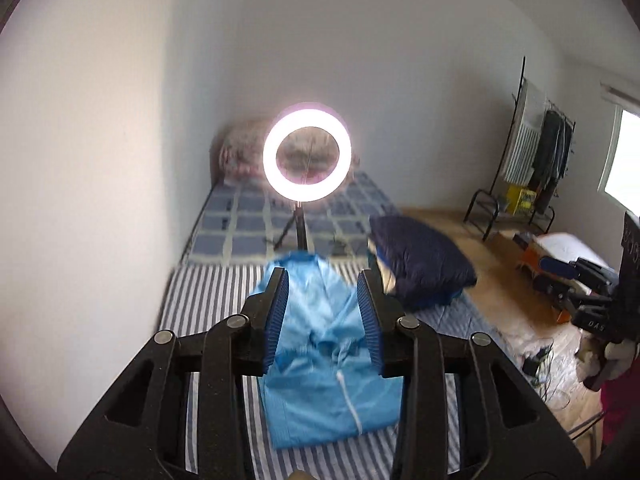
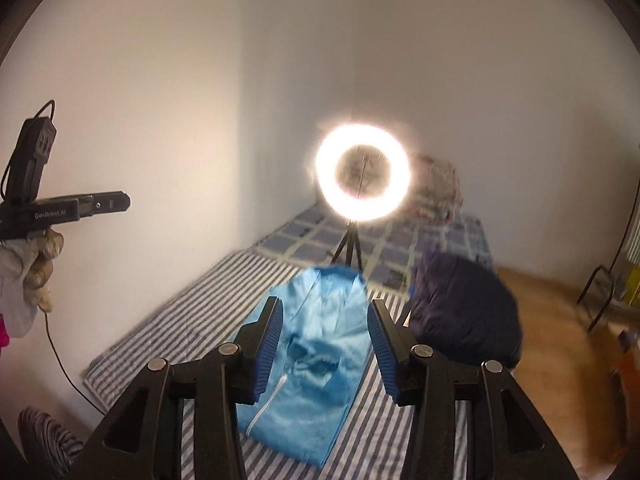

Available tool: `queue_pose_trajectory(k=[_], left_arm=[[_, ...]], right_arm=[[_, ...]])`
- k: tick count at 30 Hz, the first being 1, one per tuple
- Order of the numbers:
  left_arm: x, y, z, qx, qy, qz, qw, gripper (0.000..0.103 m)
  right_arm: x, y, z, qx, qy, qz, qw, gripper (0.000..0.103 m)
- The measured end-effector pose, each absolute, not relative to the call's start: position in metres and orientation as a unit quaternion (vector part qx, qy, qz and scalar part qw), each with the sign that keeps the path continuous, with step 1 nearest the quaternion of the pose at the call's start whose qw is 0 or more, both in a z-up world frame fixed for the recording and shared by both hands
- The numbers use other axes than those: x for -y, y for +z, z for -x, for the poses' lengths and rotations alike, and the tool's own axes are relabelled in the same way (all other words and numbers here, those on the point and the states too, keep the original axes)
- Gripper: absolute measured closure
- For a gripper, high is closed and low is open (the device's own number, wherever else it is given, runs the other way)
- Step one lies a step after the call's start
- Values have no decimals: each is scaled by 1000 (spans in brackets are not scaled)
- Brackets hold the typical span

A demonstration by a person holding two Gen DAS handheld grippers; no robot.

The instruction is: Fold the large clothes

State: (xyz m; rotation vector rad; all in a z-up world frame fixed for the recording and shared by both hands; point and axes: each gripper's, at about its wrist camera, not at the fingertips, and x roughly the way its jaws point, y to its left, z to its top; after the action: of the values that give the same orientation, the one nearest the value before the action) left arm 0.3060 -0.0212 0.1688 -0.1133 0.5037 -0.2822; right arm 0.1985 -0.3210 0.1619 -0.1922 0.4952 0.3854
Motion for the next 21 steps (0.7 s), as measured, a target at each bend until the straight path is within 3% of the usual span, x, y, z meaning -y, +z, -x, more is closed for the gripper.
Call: queue_pose_trajectory(k=[2,5,9,21], left_arm=[[19,186,-318,-247,-136,58,958,59],[18,194,-343,-254,-132,52,957,59],[20,165,-401,-288,-135,51,947,59],[25,-45,-643,-439,-166,141,872,59]], right_arm=[[319,178,-208,-235,183,99,949,46],[316,189,-234,-229,174,106,952,45],[317,172,-283,-250,180,88,947,45],[302,17,-489,-349,206,53,913,45]])
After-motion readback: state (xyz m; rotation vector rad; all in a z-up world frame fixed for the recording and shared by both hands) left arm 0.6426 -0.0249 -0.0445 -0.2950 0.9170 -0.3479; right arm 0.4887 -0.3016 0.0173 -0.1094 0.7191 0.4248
